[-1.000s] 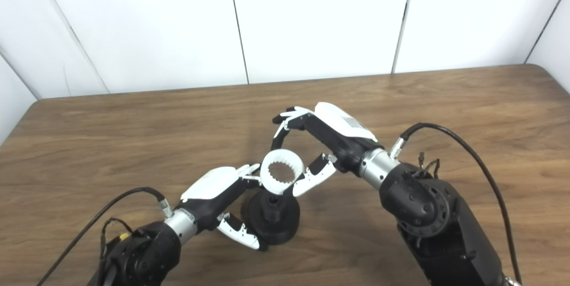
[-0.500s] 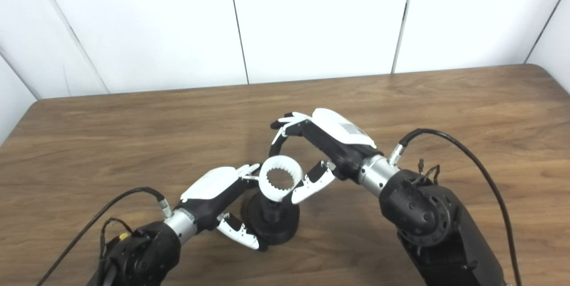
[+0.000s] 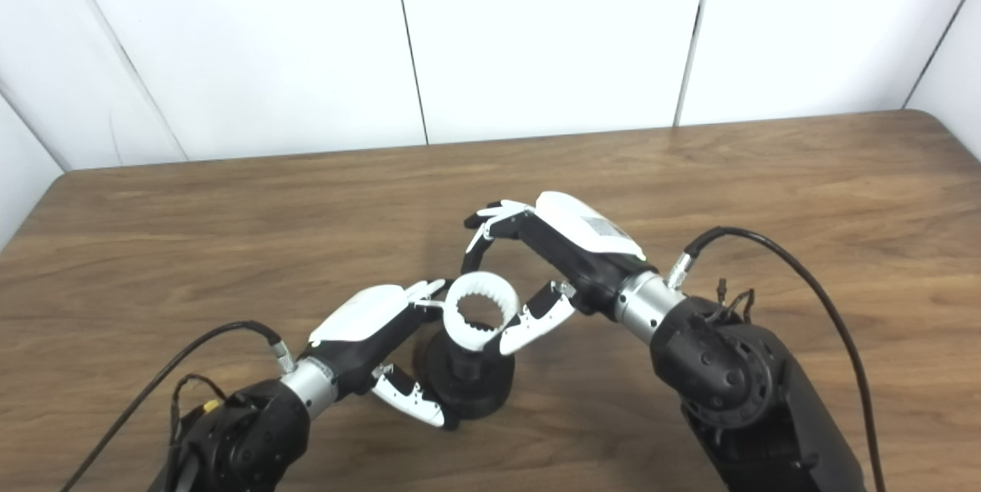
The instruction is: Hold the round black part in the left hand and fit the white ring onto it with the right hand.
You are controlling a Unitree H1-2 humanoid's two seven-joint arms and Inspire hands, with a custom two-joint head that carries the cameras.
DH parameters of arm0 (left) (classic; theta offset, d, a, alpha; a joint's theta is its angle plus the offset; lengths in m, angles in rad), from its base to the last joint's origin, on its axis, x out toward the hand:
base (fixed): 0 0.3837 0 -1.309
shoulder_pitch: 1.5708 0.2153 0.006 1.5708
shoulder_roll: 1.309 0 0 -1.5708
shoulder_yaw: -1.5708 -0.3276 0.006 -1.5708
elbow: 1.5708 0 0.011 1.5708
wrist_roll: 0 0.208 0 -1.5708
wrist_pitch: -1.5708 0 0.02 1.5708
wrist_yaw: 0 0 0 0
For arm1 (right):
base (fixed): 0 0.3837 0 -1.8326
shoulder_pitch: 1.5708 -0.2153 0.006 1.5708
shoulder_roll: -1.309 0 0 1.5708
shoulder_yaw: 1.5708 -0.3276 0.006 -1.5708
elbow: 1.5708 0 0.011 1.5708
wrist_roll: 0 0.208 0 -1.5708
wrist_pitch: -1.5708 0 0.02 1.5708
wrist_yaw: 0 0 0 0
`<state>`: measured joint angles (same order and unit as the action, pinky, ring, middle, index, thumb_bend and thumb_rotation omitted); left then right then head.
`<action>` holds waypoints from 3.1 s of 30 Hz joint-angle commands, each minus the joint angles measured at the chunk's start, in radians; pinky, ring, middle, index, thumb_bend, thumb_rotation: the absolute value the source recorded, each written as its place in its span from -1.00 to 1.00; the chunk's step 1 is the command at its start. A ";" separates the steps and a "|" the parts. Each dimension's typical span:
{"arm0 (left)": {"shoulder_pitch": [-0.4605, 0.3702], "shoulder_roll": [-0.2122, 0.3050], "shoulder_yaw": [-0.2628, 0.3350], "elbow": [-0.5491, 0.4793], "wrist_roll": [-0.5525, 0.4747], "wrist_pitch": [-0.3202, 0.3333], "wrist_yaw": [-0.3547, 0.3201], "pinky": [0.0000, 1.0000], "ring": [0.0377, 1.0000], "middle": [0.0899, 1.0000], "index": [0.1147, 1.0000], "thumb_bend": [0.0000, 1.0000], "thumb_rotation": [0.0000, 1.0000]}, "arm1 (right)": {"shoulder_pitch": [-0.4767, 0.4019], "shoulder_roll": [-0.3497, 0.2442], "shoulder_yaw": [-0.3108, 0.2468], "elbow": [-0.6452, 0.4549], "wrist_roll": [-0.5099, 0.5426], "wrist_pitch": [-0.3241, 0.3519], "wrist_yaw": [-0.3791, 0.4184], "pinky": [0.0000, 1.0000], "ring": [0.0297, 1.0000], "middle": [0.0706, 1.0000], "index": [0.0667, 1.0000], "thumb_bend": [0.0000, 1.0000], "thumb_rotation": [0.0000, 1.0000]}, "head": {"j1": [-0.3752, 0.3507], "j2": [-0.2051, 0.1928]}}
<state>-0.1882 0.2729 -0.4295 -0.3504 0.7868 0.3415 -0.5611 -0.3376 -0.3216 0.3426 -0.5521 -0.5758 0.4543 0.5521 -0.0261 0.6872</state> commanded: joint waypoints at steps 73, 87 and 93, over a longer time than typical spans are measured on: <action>-0.033 0.000 0.019 -0.054 0.017 0.000 -0.017 0.86 1.00 1.00 0.33 0.86 -0.42 | 0.040 0.010 0.052 0.063 -0.024 -0.067 -0.006 0.67 0.89 0.70 -0.09 0.05 -0.69 | 0.006 0.013; -0.031 -0.007 0.018 -0.048 0.024 -0.002 -0.012 0.84 1.00 1.00 0.32 0.87 -0.43 | 0.030 -0.012 0.077 0.056 -0.051 -0.036 0.051 0.76 0.92 0.74 0.31 0.99 -0.30 | 0.007 0.011; -0.030 -0.008 0.021 -0.047 0.019 -0.001 -0.013 0.88 1.00 1.00 0.32 0.87 -0.43 | 0.031 -0.010 0.070 0.056 -0.049 -0.042 0.063 0.76 0.93 0.76 0.35 1.00 -0.22 | 0.007 0.010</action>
<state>-0.1879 0.2681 -0.4227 -0.3726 0.7944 0.3461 -0.5961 -0.2717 -0.3331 0.4240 -0.4803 -0.6231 0.4208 0.6210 -0.0184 0.6964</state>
